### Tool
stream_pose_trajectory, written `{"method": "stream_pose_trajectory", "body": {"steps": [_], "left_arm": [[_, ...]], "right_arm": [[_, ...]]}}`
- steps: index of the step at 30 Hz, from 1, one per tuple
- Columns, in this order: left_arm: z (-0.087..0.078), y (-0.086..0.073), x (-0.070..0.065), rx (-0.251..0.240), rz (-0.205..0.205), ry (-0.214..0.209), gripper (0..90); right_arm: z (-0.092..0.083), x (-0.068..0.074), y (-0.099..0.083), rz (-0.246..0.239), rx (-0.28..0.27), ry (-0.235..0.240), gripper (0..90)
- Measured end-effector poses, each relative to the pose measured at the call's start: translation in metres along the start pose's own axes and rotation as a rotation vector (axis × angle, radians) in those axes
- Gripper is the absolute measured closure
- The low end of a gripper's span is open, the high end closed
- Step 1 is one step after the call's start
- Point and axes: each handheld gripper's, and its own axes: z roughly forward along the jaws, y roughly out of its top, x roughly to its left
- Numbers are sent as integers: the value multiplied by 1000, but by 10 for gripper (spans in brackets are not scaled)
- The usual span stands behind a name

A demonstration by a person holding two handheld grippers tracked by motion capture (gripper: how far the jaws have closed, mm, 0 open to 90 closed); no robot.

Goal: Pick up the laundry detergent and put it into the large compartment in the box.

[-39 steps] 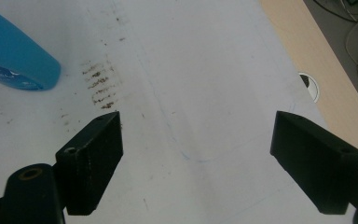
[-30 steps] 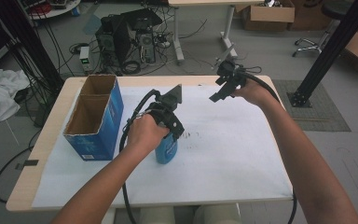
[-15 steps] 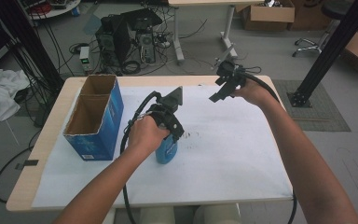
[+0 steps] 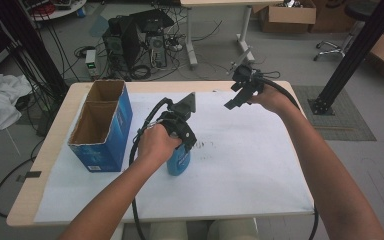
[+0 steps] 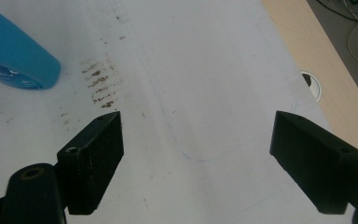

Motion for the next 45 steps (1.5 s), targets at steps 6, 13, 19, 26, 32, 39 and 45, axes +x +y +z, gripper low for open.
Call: {"method": "stream_pose_trajectory", "body": {"steps": [6, 13, 19, 26, 32, 39, 45], "left_arm": [[0, 0, -1, 3, 2, 0, 296], [1, 0, 0, 0, 4, -3, 310], [0, -1, 1, -6, 6, -1, 353], [0, -1, 2, -9, 1, -1, 361], [0, -1, 2, -11, 3, -2, 370], [-1, -1, 2, -10, 11, -6, 374], [-3, -1, 5, 2, 21, -21, 377]], "right_arm": [[-1, 0, 0, -1, -1, -1, 172], [-1, 0, 0, -3, -1, -1, 173], [-1, 0, 0, -3, 1, -2, 173], [0, 1, 0, -4, 3, 0, 173], [0, 1, 0, -5, 2, 1, 173], [0, 1, 0, -4, 3, 0, 173], [-1, 1, 0, -2, 1, 3, 174]]}}
